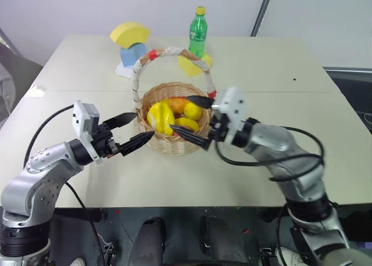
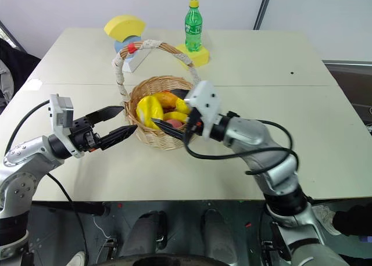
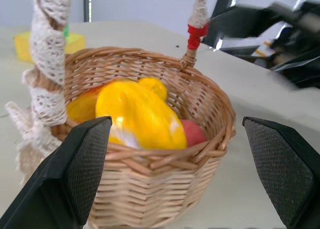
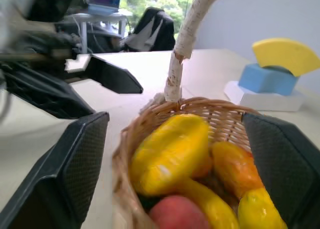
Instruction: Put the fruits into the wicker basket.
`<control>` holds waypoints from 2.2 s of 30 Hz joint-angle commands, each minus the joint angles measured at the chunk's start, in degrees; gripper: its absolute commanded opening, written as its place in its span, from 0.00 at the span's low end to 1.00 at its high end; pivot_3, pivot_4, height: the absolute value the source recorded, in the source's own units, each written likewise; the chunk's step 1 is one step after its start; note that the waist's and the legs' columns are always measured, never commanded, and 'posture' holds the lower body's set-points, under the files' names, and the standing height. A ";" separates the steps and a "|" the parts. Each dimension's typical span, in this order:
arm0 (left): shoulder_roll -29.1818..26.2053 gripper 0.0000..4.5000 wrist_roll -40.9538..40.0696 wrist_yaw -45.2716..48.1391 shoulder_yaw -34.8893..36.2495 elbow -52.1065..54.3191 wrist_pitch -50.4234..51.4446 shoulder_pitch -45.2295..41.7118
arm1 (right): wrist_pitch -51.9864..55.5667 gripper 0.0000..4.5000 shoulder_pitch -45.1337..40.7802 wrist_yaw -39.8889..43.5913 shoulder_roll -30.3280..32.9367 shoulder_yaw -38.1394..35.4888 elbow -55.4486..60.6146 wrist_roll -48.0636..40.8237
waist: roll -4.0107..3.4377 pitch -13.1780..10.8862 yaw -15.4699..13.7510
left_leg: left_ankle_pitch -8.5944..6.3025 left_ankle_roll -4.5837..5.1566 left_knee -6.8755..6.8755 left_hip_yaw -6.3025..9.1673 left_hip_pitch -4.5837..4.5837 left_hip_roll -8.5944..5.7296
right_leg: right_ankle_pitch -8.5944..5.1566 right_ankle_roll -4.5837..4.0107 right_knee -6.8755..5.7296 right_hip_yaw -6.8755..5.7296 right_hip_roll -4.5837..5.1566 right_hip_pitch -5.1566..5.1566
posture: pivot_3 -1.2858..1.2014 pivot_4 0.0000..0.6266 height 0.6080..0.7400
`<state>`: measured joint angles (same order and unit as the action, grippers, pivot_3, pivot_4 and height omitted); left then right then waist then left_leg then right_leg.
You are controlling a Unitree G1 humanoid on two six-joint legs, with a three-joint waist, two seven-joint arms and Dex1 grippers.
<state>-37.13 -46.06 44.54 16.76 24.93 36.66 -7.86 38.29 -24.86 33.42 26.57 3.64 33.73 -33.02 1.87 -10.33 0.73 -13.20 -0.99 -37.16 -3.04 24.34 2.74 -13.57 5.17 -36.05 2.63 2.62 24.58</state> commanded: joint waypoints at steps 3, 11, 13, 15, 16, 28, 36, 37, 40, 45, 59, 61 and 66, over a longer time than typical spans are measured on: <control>0.43 1.00 -1.58 0.21 0.66 0.04 -1.32 -1.64 | 2.00 0.99 1.03 -4.77 0.82 -9.12 -0.79 -3.15 | 0.01 0.01 0.44 | 0.00 0.00 0.00 -0.01 -0.04 0.00 | 0.01 -0.02 -0.02 0.01 -0.02 0.00 | 0.52 0.24 1.00; 1.78 1.00 -1.15 0.71 -0.43 -0.80 -2.55 -3.14 | -6.73 0.99 -5.26 -11.33 -8.89 -4.69 -19.50 7.30 | 0.00 0.01 1.27 | 0.00 0.00 0.05 0.01 -0.04 0.03 | 0.04 -0.04 -0.05 0.02 -0.16 0.05 | 0.52 0.24 1.00; 1.87 1.00 -1.14 0.51 -0.26 -0.52 -2.77 -2.86 | -7.93 0.99 -5.90 -11.29 -10.43 -4.83 -22.03 7.62 | 0.00 0.01 1.28 | 0.00 0.01 0.05 0.02 0.01 0.02 | 0.04 -0.02 -0.04 0.02 -0.15 0.08 | 0.52 0.24 1.00; 2.18 1.00 -1.22 -0.05 -0.04 0.05 -2.97 -2.48 | -8.50 0.88 -6.29 -11.08 -11.47 -5.38 -23.71 7.39 | 0.00 0.01 1.26 | 0.00 0.01 0.05 0.02 0.04 0.01 | 0.05 -0.02 -0.04 0.01 -0.12 0.08 | 0.52 0.24 1.00; 2.32 1.00 -1.28 -0.30 0.00 0.33 -3.04 -2.30 | -8.69 0.81 -6.39 -10.94 -11.65 -5.53 -24.09 7.40 | 0.00 0.01 1.29 | 0.00 0.00 0.05 0.02 0.04 0.00 | 0.04 -0.02 -0.04 0.01 -0.11 0.08 | 0.52 0.24 1.00; 4.05 1.00 -0.78 -1.35 -1.67 0.97 -4.23 -2.66 | -10.07 0.01 -4.00 -10.46 -7.14 -12.01 -17.83 6.22 | -0.01 0.00 1.19 | 0.00 0.00 0.05 0.03 0.05 -0.01 | 0.04 -0.02 -0.03 0.00 -0.09 0.08 | 0.52 0.24 1.00; 5.87 1.00 0.54 -0.24 -5.55 -2.34 -5.68 -7.26 | -14.41 0.01 -1.84 -18.51 2.48 -28.41 -20.16 10.99 | -0.03 -0.01 0.13 | 0.00 0.00 0.04 -0.01 0.04 -0.05 | 0.03 -0.03 0.02 0.02 -0.07 0.07 | 0.52 0.24 1.00; 6.24 1.00 0.89 -0.01 -6.27 -2.92 -5.94 -8.10 | -15.40 0.01 -1.32 -19.55 3.32 -29.44 -21.36 12.40 | -0.03 -0.01 0.10 | 0.00 0.00 0.04 -0.02 0.05 -0.05 | 0.03 -0.03 0.04 0.01 -0.07 0.07 | 0.52 0.24 1.00; 7.34 1.00 2.25 0.27 -8.04 -4.90 -6.91 -10.53 | -17.71 0.01 -0.71 -22.71 4.38 -32.06 -25.97 14.78 | -0.03 -0.01 0.28 | 0.00 0.01 0.04 -0.03 0.05 -0.05 | 0.03 -0.03 0.05 0.03 -0.08 0.06 | 0.52 0.24 1.00; 8.84 1.00 3.97 0.82 -9.76 -7.24 -8.20 -13.34 | -20.05 0.01 0.45 -27.07 5.69 -33.93 -32.05 18.84 | -0.10 -0.04 0.53 | 0.01 0.02 0.04 -0.04 0.00 -0.03 | 0.04 -0.02 0.00 0.09 -0.17 0.07 | 0.52 0.24 1.00; 5.85 1.00 6.53 1.56 -6.85 -8.89 -8.70 -11.12 | -15.45 0.83 12.25 -25.27 5.71 -38.92 -21.98 15.91 | -0.31 -0.09 0.21 | 0.01 0.02 0.04 0.01 0.02 -0.02 | 0.01 0.03 -0.01 0.12 -0.21 0.06 | 0.52 0.24 1.00; 3.81 1.00 7.49 1.98 -4.97 -9.40 -9.37 -8.54 | -15.88 0.83 16.65 -21.69 5.92 -40.23 -19.70 13.79 | -0.32 -0.08 0.22 | 0.01 0.02 0.06 0.01 0.02 -0.02 | 0.00 0.04 0.00 0.12 -0.21 0.06 | 0.52 0.24 1.00; 0.59 1.00 9.74 2.60 -1.05 -11.52 -11.87 -2.54 | -18.03 0.83 25.51 -9.56 5.71 -38.64 -15.08 7.13 | -0.32 -0.07 0.52 | 0.00 0.03 0.07 -0.02 -0.04 0.00 | 0.00 0.02 -0.01 0.12 -0.18 0.05 | 0.52 0.24 1.00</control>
<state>-35.68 -37.07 46.42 13.29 13.40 26.76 -10.86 22.19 0.06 19.68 31.38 -35.65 14.63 -23.34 1.54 -10.41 1.24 -13.20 -0.96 -37.09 -3.06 24.25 2.74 -13.57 5.18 -36.06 2.76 2.44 24.60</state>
